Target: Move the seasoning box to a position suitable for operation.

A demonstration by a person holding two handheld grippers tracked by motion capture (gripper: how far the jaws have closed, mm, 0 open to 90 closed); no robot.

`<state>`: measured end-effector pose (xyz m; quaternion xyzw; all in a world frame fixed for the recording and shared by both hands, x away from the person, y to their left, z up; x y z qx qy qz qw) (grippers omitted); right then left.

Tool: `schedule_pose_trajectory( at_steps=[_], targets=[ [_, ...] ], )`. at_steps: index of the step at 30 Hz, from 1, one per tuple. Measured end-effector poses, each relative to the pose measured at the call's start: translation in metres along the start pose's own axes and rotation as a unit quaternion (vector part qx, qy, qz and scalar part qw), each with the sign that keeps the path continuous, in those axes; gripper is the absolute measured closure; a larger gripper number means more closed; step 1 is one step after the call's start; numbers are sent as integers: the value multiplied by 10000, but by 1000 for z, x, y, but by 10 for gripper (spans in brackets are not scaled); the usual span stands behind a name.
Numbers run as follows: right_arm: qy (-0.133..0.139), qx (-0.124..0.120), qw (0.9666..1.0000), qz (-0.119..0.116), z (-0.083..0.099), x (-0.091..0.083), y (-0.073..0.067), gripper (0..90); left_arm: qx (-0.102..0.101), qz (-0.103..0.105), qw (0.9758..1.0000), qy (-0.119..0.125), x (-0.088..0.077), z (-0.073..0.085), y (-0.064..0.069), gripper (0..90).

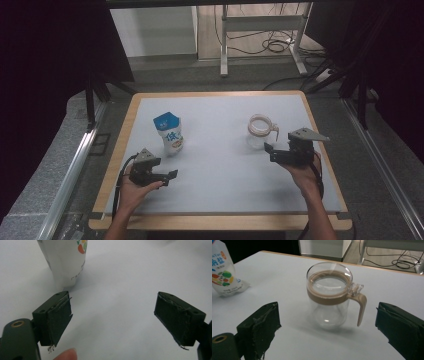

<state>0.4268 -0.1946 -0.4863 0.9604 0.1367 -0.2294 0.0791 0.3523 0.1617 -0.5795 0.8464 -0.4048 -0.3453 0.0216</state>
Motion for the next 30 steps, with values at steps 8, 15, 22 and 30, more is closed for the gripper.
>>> schedule_pose_trajectory(
  at_steps=[8,15,22,30],
  targets=[
    [-112,-25,9998,-151,-13,29,-9,46,-45,46,10000,-37,2,2,-2,140],
    [-246,-58,9996,-115,-25,55,-12,22,-47,64,10000,-17,0,2,-2,138],
    [-372,-143,9990,-204,-34,83,-16,13,-68,90,9999,-22,0,2,-4,138],
    [-777,-302,9962,-238,-25,110,-20,14,-119,81,9999,-32,0,4,-7,136]
  ],
)
Point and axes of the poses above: each handheld gripper's, and its own axes: x roughly forward along the jaws, z roughly out of its underside, y roughly to its right, the point moved 10 cm from there along x, roughly forward along the jaws, and after that the axes turned 13 degrees about z, right-handed, at the moved point
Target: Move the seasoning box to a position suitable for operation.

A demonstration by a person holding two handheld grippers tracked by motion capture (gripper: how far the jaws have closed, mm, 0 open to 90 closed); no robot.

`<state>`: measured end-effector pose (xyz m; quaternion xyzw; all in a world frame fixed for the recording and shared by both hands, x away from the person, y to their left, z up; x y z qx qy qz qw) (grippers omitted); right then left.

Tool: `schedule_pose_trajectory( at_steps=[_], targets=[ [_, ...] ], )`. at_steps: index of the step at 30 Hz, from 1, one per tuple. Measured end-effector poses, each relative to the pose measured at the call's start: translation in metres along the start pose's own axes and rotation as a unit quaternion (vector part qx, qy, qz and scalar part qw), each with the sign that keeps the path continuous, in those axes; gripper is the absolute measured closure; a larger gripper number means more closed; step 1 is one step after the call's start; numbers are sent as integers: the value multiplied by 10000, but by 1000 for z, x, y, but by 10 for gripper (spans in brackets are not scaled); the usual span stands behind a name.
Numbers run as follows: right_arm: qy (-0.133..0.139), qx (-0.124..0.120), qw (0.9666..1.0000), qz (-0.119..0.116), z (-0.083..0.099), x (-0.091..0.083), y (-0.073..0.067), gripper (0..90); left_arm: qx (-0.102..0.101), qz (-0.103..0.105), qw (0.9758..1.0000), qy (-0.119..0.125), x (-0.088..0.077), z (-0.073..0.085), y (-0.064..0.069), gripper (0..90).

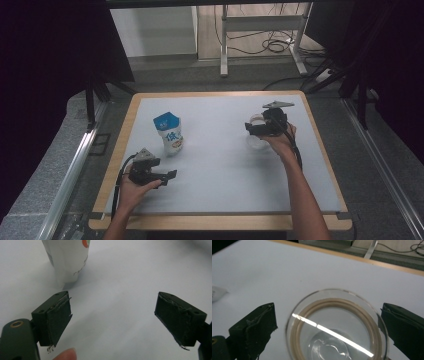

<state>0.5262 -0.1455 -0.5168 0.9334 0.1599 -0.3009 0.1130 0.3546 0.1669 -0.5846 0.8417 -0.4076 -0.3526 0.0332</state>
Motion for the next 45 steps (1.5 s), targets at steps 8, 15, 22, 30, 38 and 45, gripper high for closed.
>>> schedule_pose_trajectory(
  at_steps=[8,15,22,30,38,45],
  targets=[
    [-114,-368,9992,94,3,7,0,91,-22,1,10000,-15,1,1,-1,134],
    [-128,-500,9986,110,5,7,1,120,-12,0,10000,-38,2,2,-1,132],
    [-180,-520,9984,107,6,7,1,122,-9,-4,10000,-16,2,2,-1,131],
    [-196,-432,9988,156,5,6,2,126,-12,-13,10000,1,1,1,-2,130],
    [-98,-327,9993,170,2,-1,7,128,-25,-14,10000,-12,2,1,-3,130],
    [-37,-387,9991,147,-1,-10,5,128,-18,-11,10000,-1,2,1,-2,129]
  ],
)
Point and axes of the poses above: each handheld gripper's, and its own axes: x roughly forward along the jaws, z roughly out of its underside, y roughly to its right, the point moved 10 cm from there along x, roughly forward along the jaws, and after that the axes turned 13 degrees about z, right-handed, at the moved point
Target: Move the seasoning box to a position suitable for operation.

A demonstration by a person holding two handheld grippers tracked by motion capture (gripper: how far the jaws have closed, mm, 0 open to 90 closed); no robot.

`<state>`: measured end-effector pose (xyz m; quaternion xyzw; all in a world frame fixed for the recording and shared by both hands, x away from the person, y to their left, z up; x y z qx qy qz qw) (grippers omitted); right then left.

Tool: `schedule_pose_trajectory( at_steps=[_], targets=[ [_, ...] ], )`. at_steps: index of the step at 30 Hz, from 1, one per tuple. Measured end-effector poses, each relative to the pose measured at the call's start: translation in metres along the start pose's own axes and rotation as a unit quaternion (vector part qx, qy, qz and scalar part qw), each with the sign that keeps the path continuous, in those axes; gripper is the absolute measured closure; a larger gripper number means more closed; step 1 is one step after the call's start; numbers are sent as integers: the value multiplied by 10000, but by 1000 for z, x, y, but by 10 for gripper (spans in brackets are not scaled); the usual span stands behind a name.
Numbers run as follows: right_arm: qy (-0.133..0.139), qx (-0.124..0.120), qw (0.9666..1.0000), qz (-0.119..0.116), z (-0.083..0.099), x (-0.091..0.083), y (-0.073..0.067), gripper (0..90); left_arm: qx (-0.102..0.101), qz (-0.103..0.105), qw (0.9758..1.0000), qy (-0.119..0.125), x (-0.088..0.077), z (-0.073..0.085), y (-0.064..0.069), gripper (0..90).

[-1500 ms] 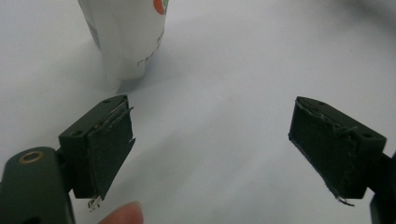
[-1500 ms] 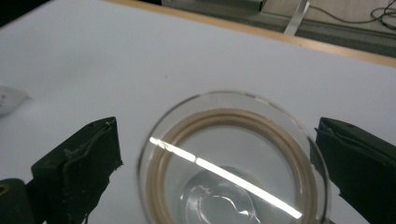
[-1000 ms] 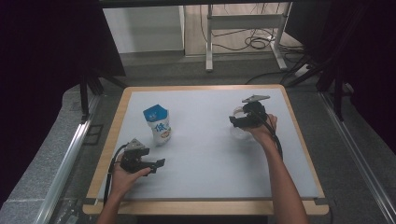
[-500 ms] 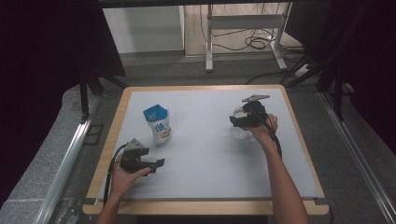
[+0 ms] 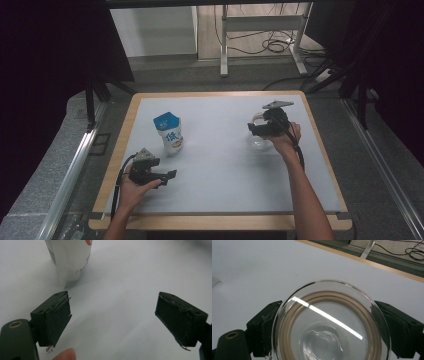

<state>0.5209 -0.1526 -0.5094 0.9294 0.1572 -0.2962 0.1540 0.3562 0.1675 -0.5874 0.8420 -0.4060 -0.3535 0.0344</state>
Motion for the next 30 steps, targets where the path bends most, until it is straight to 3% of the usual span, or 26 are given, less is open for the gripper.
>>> schedule_pose_trajectory(
  at_steps=[16,30],
  targets=[
    [113,-84,9998,-157,0,-32,-3,129,-5,-1,10000,-3,0,0,-1,129],
    [108,-211,9989,-402,23,-64,-11,129,-1,4,10000,0,-1,0,0,129]
  ],
)
Point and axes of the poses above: each handheld gripper's, and its own axes: x roughly forward along the jaws, z roughly out of its underside, y roughly to its right, the point moved 10 cm from there along x, roughly forward along the jaws, and after that the axes turned 13 degrees about z, right-handed, at the moved point
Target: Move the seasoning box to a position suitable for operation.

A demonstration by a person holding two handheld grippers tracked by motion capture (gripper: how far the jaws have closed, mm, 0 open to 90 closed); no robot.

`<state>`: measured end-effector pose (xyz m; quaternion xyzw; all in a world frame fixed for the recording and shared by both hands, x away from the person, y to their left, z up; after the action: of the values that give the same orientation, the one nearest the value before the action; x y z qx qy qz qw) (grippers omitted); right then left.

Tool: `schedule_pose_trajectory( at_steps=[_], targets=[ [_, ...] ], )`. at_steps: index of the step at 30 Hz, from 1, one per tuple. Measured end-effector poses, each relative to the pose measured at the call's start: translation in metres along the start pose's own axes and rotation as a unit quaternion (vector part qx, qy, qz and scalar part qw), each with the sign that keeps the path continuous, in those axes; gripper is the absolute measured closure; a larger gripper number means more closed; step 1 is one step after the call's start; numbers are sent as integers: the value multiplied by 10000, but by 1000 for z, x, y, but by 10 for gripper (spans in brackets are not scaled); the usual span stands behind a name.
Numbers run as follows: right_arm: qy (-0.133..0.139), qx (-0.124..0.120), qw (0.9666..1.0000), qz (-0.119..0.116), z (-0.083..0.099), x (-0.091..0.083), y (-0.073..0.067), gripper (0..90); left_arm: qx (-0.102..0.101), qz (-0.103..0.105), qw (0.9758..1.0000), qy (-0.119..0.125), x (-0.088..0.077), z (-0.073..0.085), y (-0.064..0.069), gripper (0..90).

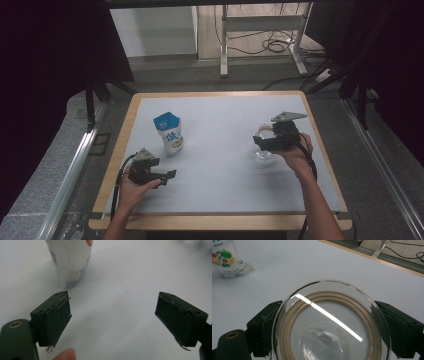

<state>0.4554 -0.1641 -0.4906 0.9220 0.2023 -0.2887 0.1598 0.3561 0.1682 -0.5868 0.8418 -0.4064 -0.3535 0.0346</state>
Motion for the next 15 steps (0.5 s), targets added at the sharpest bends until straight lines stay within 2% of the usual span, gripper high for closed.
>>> schedule_pose_trajectory(
  at_steps=[7,15],
  targets=[
    [-85,-265,9995,-153,15,-11,-12,129,17,-5,10000,-46,2,1,0,128],
    [-215,-434,9982,-344,26,-9,-18,128,21,-3,10000,-44,2,1,0,129]
  ],
)
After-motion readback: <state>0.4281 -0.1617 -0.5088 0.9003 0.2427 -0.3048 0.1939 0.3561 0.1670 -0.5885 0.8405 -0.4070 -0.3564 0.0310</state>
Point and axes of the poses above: each handheld gripper's, and its own axes: x roughly forward along the jaws, z roughly out of its underside, y roughly to its right, the point moved 10 cm from there along x, roughly forward along the jaws, and after that the axes turned 13 degrees about z, right-handed, at the moved point
